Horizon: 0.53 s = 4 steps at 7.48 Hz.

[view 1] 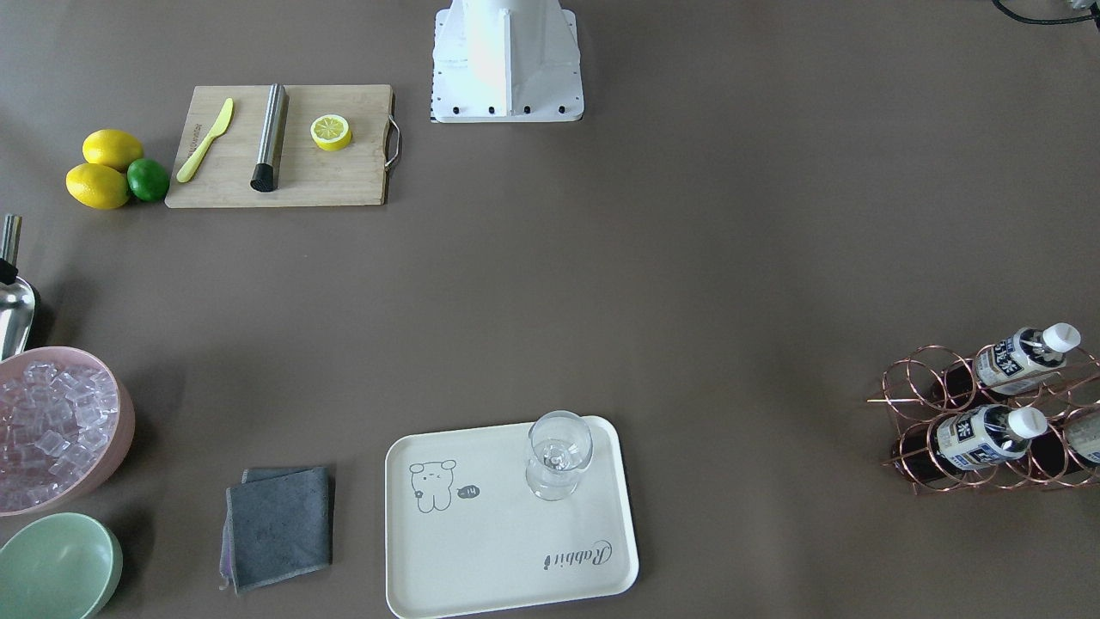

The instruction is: Take tea from basket to plate

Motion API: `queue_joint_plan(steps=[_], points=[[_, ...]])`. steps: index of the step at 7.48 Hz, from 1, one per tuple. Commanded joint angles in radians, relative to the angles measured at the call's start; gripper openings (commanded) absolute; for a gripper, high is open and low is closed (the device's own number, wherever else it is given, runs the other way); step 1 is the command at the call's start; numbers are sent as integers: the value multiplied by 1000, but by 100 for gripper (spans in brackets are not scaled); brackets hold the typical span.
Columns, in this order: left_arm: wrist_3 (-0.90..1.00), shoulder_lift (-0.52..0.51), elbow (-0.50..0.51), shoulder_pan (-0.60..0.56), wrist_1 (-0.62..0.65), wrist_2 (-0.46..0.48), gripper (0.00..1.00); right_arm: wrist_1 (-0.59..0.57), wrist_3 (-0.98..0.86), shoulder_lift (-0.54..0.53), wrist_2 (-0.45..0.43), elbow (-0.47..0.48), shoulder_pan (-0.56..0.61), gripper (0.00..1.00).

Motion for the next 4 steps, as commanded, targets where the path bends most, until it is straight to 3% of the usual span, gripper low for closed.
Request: queue_joint_plan(steps=[1, 3, 4], points=[[2, -3, -139, -2, 140, 5, 0, 486, 439, 20, -136, -1, -174, 100], [-51, -10, -220, 24, 252, 2, 0, 772, 664, 49, -400, 1, -393, 100], [-96, 2, -315, 54, 280, 0, 0, 849, 651, 72, -489, -1, -478, 100]])
